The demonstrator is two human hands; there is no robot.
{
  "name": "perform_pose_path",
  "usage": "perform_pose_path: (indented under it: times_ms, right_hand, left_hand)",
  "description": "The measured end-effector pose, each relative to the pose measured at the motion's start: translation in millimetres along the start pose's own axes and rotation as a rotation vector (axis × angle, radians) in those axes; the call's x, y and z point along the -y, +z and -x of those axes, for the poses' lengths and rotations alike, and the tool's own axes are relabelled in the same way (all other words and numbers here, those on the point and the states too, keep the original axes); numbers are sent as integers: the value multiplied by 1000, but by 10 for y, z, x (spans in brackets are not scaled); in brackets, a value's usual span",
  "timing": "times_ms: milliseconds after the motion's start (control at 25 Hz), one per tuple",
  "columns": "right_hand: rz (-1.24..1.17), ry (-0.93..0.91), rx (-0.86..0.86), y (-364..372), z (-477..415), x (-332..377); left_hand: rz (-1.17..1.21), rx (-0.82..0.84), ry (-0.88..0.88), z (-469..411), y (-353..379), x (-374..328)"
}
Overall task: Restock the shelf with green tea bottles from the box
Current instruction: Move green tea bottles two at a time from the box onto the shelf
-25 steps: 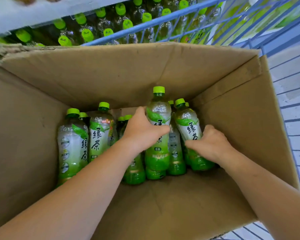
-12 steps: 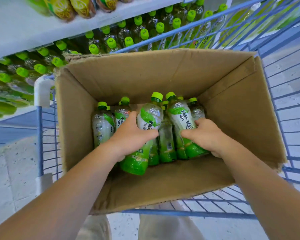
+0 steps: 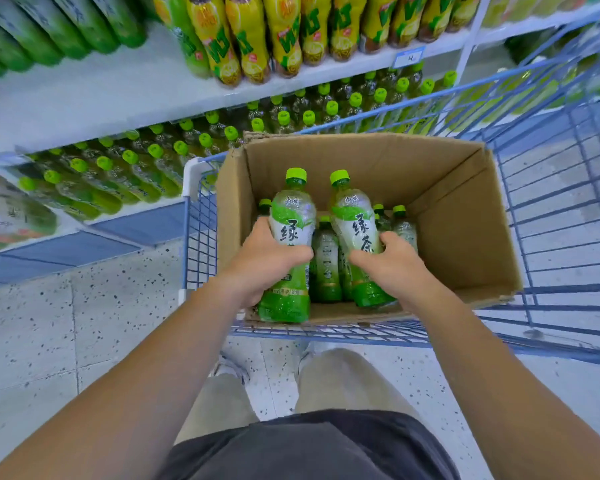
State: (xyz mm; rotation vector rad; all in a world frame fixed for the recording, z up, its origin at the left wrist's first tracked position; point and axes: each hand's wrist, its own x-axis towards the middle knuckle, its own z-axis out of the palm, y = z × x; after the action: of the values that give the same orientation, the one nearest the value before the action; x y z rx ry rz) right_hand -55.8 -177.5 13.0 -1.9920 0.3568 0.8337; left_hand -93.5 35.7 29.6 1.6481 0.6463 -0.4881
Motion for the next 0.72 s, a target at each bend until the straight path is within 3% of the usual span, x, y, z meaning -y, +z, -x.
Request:
perform_pose_path:
  times_ms: [360,720]
  right_hand:
    - [40,-195,-72,431,794,846]
    - [54,-344,-127,1473,1216,1745]
  left_hand:
    - [133,-103,155,758,-884,-234]
    - [138,-268,344,1132,-2248,-207]
